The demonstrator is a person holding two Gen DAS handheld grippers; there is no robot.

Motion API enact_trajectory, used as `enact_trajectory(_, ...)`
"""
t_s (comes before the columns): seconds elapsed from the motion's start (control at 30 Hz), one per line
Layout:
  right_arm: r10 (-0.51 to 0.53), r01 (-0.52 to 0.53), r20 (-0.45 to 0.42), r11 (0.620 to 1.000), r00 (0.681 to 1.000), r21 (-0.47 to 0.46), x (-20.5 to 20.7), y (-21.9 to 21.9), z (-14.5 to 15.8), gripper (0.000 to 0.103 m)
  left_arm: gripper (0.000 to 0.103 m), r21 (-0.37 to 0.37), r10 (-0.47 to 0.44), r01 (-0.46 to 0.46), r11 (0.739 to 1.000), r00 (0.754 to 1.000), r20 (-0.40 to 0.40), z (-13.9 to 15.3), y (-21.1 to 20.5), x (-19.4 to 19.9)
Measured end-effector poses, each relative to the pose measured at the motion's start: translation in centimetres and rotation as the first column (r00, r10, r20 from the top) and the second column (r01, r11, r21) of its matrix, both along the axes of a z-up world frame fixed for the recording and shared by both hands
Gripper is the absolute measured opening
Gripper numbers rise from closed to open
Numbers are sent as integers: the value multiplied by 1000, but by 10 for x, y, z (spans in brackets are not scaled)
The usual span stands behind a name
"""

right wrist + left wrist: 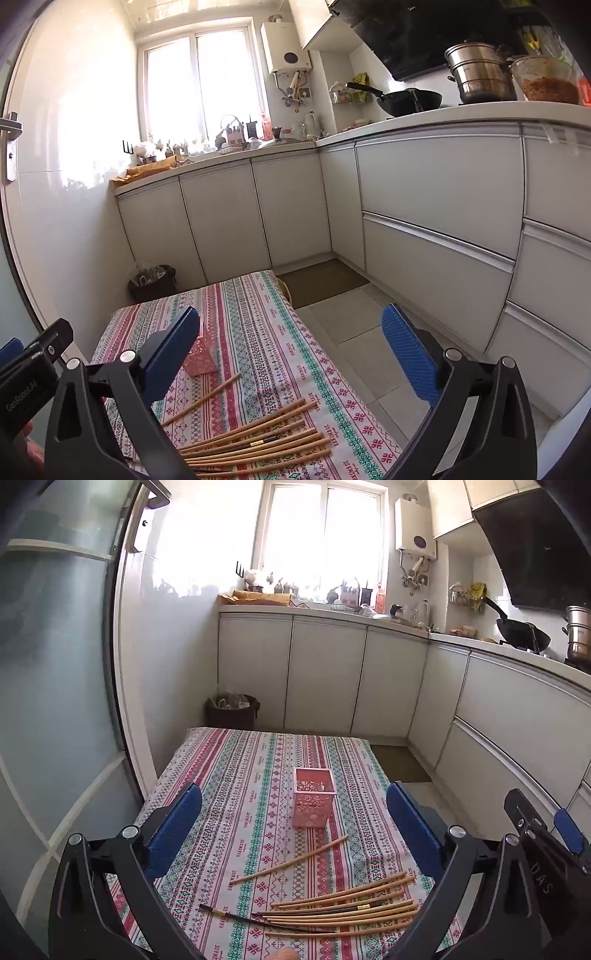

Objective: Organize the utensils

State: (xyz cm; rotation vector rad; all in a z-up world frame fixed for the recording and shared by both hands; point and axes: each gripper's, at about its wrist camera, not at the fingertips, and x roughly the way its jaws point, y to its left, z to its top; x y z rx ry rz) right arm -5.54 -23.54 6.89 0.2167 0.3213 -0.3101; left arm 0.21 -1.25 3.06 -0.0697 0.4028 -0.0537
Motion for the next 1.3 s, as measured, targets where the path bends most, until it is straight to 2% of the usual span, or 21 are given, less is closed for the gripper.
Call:
enact_trajectory(0.77,-8,8,-33,1000,999,14,3,-7,-5,96,96,25,-2,2,1000,1000,-4,-3,-4,2)
enact_trajectory(0.9,-8,8,-5,1000,1000,8,2,-7,-4,96,96,27,-3,3,1000,1000,-4,-3,-5,2)
enact_trajectory(1.3,-9,9,-5,1000,1000,23,1,-9,-3,96,96,30,-7,7,1000,1000,-5,-5,-5,0)
